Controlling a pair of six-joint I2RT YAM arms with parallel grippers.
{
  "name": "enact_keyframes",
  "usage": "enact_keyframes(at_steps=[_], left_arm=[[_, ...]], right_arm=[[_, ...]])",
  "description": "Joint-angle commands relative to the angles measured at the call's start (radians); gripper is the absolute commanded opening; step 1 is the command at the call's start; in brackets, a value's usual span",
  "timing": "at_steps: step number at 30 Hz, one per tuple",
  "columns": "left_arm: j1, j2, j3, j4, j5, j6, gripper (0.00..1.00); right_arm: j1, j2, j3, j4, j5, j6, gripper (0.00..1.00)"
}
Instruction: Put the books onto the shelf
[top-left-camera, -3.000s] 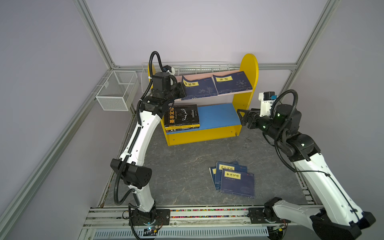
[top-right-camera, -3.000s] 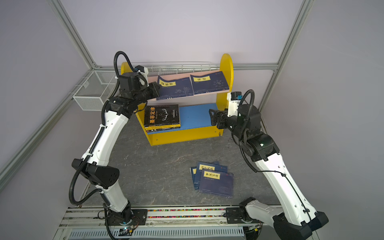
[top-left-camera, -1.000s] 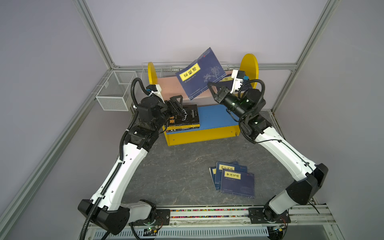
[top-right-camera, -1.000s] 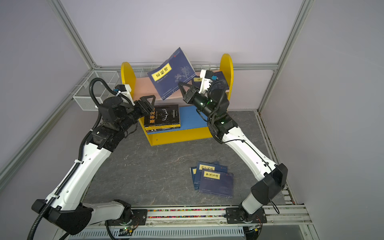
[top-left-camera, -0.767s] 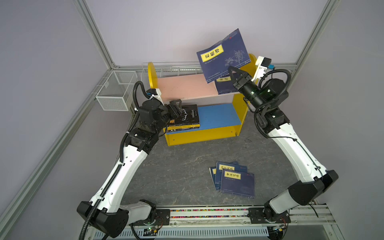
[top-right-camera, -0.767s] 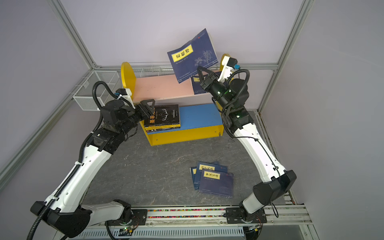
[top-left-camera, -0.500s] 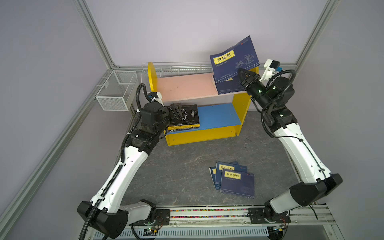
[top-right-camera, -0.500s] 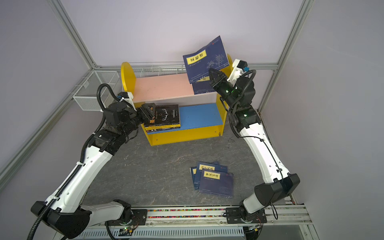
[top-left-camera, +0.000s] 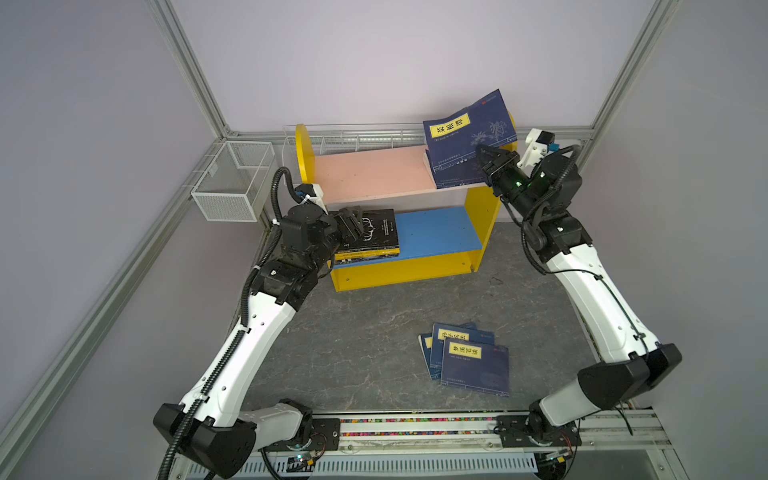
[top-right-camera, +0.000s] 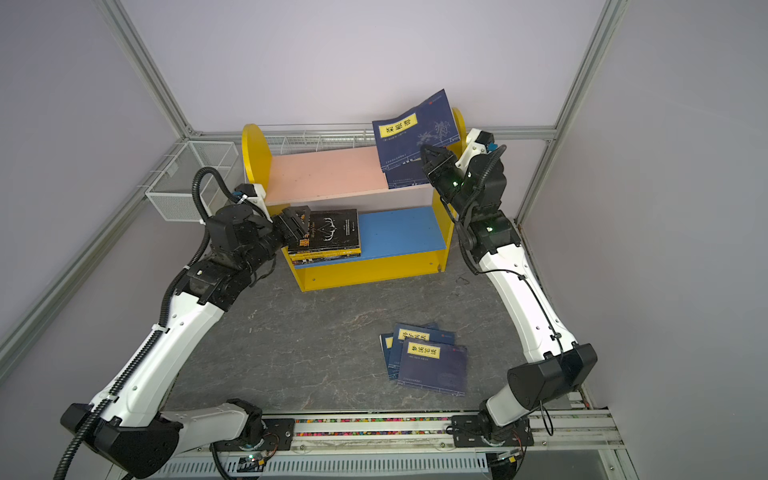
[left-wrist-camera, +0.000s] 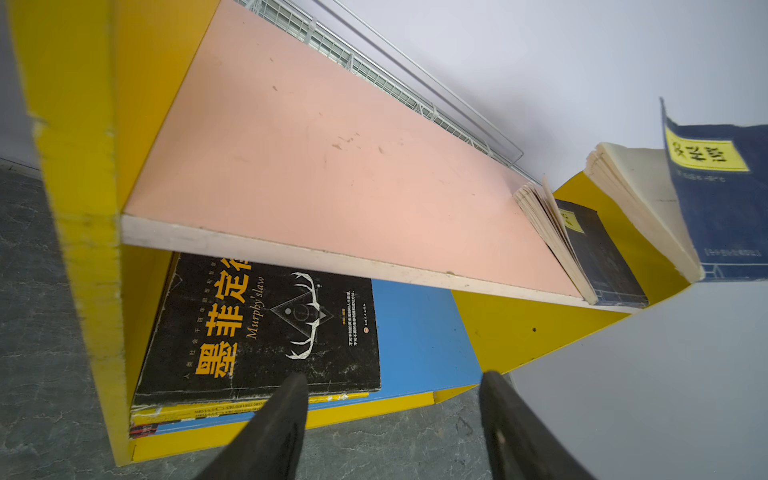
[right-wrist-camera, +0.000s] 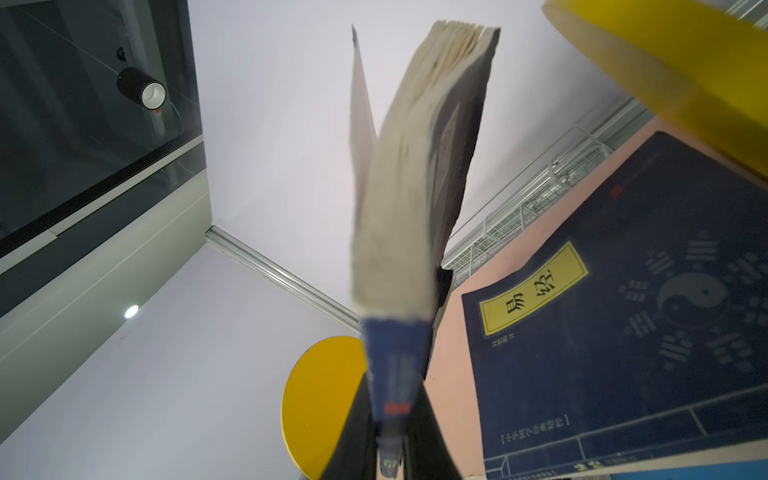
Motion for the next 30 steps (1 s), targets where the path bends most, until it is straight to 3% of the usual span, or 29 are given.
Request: enact_keyframes(at_steps=[1, 8, 15, 21, 30], left_arm=[[-0.005, -0.023, -0.003, -0.018, -0.020, 0.021, 0.67], [-0.005, -0.025, -0.002, -0.024, -0.026, 0.026, 0.67], [-0.005, -0.023, -0.005, -0.022, -0.022, 0.023, 0.67], [-0.009, -0.014, -0.001, -0.020, -0.006, 0.019, 0.67], [-0.034, 0.018, 0.033, -0.020, 0.000, 0.020, 0.67]], right_arm=[[-0.013, 0.027, -0.006, 0.017, -0.008, 0.081, 0.07], [-0.016, 0.037, -0.010, 0.003, 0.008, 0.086, 0.08], [-0.025, 0.045, -0.017, -0.023, 0.017, 0.105, 0.17], [-0.034, 0.034, -0.010, -0.088, 0.038, 0.102, 0.57], [-0.051, 0.016, 0.032, -0.222, 0.008, 0.050, 0.77]])
